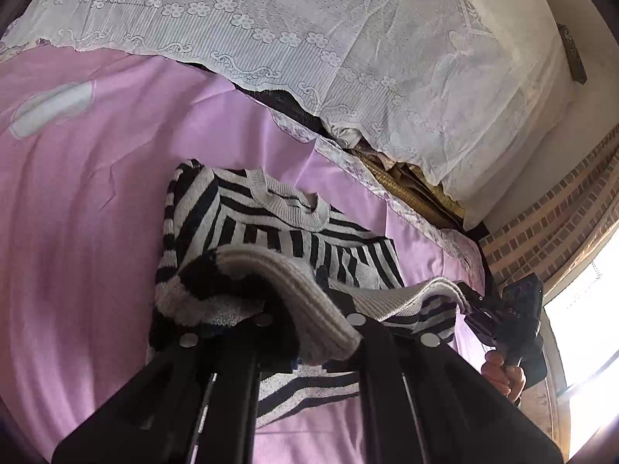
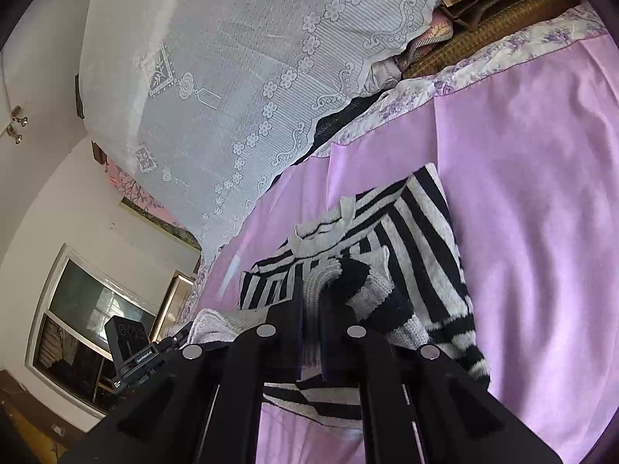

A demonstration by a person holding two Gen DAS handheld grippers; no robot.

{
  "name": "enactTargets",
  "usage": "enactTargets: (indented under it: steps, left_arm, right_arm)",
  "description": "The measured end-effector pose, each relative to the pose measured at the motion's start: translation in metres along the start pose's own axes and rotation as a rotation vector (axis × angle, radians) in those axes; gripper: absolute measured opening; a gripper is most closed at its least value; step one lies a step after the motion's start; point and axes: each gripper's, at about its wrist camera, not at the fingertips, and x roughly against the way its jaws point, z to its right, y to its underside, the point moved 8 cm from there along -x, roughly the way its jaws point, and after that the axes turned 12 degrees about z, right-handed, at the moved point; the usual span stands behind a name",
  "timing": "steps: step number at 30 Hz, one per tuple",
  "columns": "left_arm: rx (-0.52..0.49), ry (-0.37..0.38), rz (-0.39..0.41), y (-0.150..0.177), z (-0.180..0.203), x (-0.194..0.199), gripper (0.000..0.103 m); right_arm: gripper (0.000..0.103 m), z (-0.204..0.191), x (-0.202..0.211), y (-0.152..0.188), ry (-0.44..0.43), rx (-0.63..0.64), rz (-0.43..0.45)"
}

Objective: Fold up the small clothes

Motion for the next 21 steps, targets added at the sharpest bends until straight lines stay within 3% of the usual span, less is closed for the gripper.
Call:
enactTargets:
  steps: [9,16,19,20,21]
  left_arm:
    - [0.015,-0.04,0.042,-0.042,-0.021,-0.056,0.006]
    - [0.0,-0.157,-0.006,-0.03,-0.061,-0.109,0.013]
    - [0.008,-0.136,-0.011,-0.027,-0.067,-0.11,0.015]
    - [0.014,-0.12,0.004,-0.03,-0.065,-0.105,0.022]
    - [0.018,-0.117,0.033,-0.035,-0.062,-0.098,0.044]
  right_arm:
    - [0.007,0.026,-0.08,-0.04,0.006,-0.091,0.042]
    - [0.009,0.072,-0.14,-0.037,0.106,-0.113,0.016]
    - [0.012,0.083,-0.146,-0.034,0.098,-0.133,0.006]
    - [0.015,0.081,-0.143,-0.036,0.082,-0.138,0.014]
    - [0.031,0.079,-0.139,-0.039,0.078,-0.14,0.033]
